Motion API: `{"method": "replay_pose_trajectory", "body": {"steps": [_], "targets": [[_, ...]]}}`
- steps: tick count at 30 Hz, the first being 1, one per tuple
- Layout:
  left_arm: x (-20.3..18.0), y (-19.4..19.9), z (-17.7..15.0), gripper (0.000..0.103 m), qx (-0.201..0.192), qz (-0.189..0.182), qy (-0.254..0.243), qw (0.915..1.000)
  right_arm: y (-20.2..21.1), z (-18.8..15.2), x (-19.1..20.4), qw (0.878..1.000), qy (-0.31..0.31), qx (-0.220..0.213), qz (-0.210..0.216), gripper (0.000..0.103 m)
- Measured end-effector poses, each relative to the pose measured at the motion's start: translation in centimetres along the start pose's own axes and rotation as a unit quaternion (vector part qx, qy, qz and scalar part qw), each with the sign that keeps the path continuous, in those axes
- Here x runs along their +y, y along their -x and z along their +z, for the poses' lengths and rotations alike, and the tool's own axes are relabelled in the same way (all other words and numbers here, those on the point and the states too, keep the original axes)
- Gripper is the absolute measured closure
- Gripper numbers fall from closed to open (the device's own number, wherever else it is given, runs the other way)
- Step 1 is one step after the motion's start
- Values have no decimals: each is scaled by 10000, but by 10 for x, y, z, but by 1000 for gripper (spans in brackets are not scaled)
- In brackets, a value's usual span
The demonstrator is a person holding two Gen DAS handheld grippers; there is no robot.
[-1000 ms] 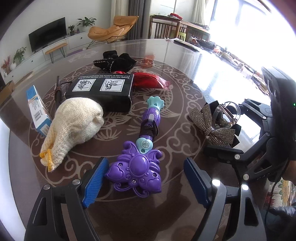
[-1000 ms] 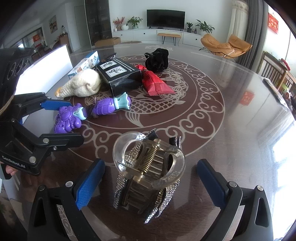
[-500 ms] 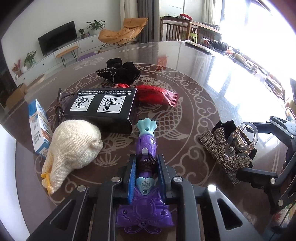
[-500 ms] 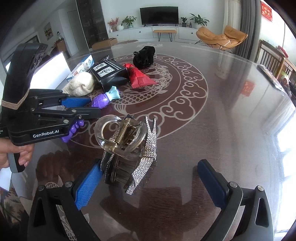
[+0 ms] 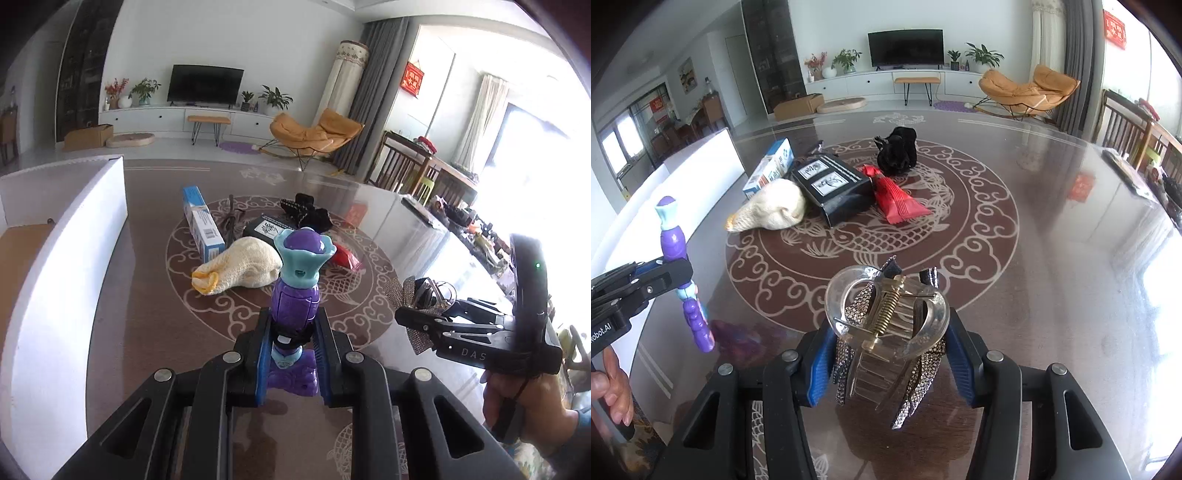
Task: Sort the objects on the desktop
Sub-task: 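Carry the purple wand with the left gripper while the right carries the hair claw into the white box, then open both grippers over the box and withdraw them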
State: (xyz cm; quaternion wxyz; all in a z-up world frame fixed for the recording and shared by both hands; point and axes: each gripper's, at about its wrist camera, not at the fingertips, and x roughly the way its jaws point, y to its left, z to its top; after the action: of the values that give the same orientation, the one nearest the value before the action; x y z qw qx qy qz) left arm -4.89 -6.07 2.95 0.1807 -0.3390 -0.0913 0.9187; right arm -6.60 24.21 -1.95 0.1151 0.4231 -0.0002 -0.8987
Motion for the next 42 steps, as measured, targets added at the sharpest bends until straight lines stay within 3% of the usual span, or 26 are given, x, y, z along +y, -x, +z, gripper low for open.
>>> {"method": "replay_pose_trajectory", "body": {"steps": [6,11,14,18,22,25,27,29,30,31,34,36,39,42], "targets": [[36,105,27,83,-1104,182,543,9922,34,49,82,9943,632,-475,717,49],[94,181,32,82,-1429,724,795,9839,50,79,180,9767,1110,-735,1681,49],[139,197,27,82,-1140,1211,1016,9808,48,83,246,9599,1424,-645,2329,49],[207,182,10,83,-289,1632,1499,9747,29,64,326,9333,1950,-132,3012,49],[256,152,-12,83,513,1785,1882,9644,3,28,383,9093,2585,431,3232,49],[275,133,-24,81,922,1823,2045,9573,-18,5,405,8996,2845,816,3211,48],[281,128,-23,72,1032,1926,2248,9496,-27,-2,410,9005,2866,931,3135,42],[280,130,-19,50,913,2100,2246,9471,-25,-2,405,9021,2745,835,3223,28],[277,132,-18,33,817,2186,2227,9465,-21,1,399,9039,2658,725,3272,20],[274,135,-17,25,698,2269,2205,9461,-15,6,390,9062,2562,591,3312,17],[259,140,-14,24,384,2394,2170,9456,4,24,357,9147,2287,99,3329,14],[247,143,-10,24,204,2317,2089,9499,15,31,327,9241,2141,-309,3150,5],[206,140,0,24,56,2099,1696,9629,14,30,270,9440,1936,-792,2552,0],[147,129,11,24,-8,1598,1213,9797,-6,16,198,9694,1718,-619,1640,0]]}}
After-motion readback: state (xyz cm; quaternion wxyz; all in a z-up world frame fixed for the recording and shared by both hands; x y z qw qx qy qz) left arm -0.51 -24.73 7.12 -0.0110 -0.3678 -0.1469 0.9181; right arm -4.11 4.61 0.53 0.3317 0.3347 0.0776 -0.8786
